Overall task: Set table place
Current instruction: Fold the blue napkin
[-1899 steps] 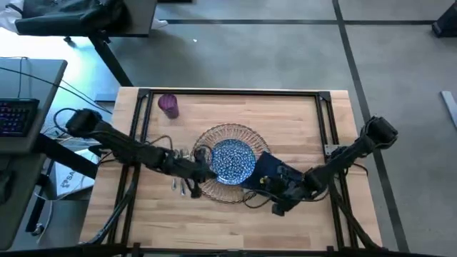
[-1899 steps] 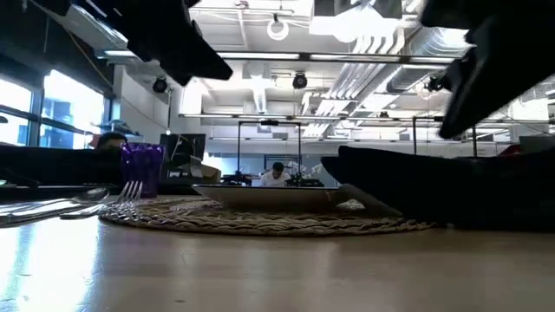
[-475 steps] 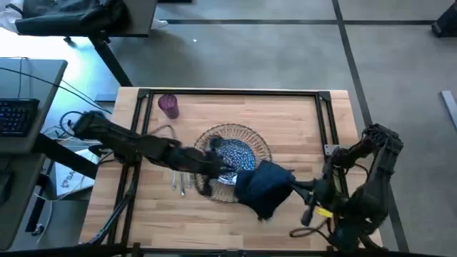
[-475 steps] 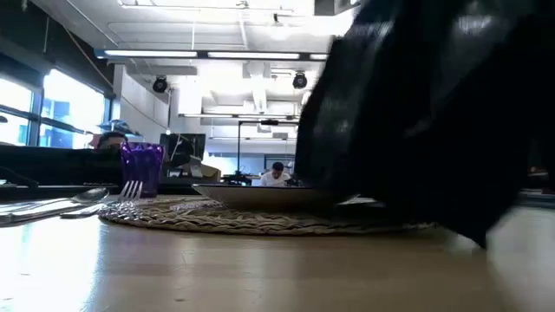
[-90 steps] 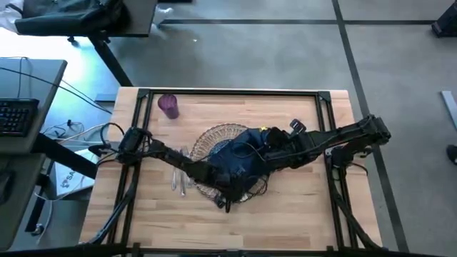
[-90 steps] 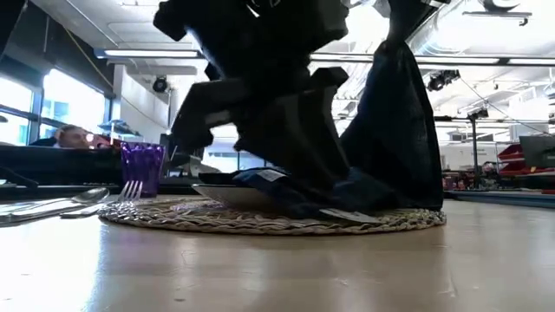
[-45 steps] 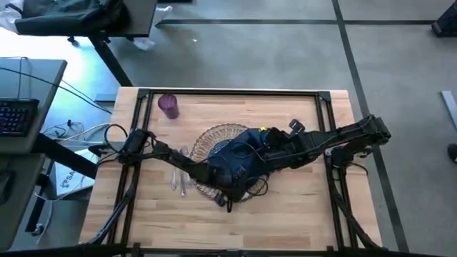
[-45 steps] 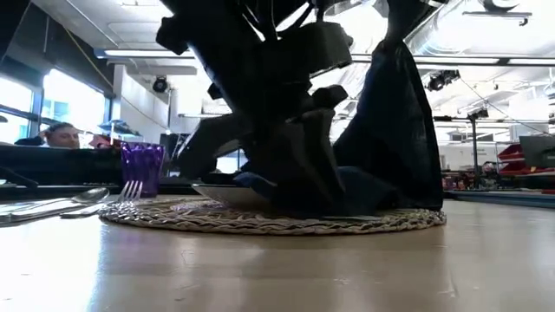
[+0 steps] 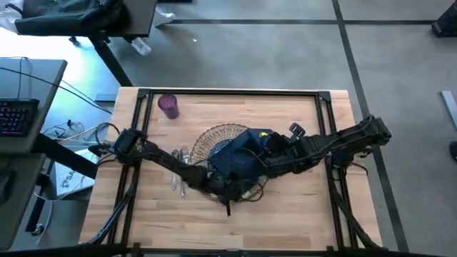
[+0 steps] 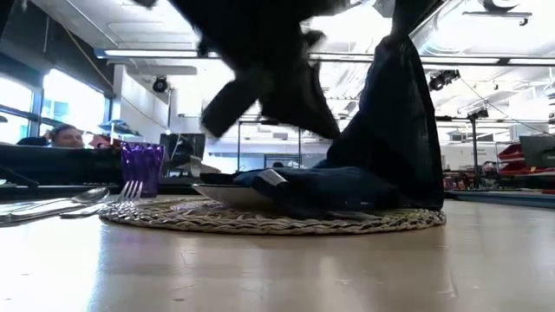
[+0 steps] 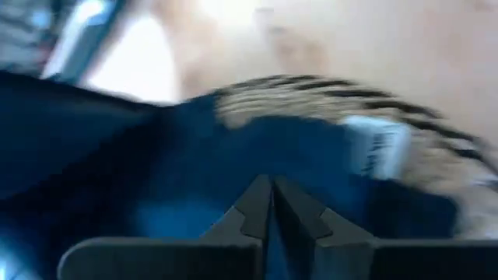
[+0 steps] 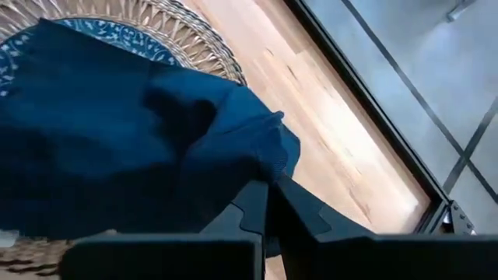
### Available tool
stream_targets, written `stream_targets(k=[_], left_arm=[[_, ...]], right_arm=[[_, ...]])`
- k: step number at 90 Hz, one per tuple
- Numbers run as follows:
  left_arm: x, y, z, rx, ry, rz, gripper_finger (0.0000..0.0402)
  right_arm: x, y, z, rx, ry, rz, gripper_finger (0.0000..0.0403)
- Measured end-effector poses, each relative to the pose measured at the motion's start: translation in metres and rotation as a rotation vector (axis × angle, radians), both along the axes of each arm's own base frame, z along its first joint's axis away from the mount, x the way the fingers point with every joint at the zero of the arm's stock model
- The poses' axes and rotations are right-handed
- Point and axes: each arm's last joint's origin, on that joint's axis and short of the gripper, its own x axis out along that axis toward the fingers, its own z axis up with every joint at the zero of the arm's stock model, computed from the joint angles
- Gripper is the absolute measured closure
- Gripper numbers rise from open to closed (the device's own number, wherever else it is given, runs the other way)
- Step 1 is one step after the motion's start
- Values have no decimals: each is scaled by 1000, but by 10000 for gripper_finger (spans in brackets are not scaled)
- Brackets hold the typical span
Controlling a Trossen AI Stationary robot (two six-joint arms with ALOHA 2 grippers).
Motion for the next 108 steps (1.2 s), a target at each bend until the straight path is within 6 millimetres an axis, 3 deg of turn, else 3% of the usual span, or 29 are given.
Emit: stream_targets(k=[15, 26, 33, 43, 62, 85, 108], left_arm=[[-29, 7, 46, -14, -150, 123, 402], [-41, 16, 60, -264, -124, -60, 401], [-39, 24, 51, -370, -88, -108, 399], [-29, 29, 26, -368, -37, -123, 389], [-8, 12, -22, -358, 28, -183, 335], [10, 3, -38, -298, 96, -214, 256], [13, 17, -38, -294, 125, -168, 268]], right_arm=[[-5, 10, 1, -34, -28, 4, 403], [-6, 16, 1, -42, -41, 21, 403], [-6, 16, 1, -38, -55, 15, 403], [-6, 16, 1, -37, -65, 4, 403], [-5, 15, 1, -37, -67, -1, 403], [-5, 15, 1, -24, -66, 0, 403], [-4, 15, 1, -16, -71, -1, 403]])
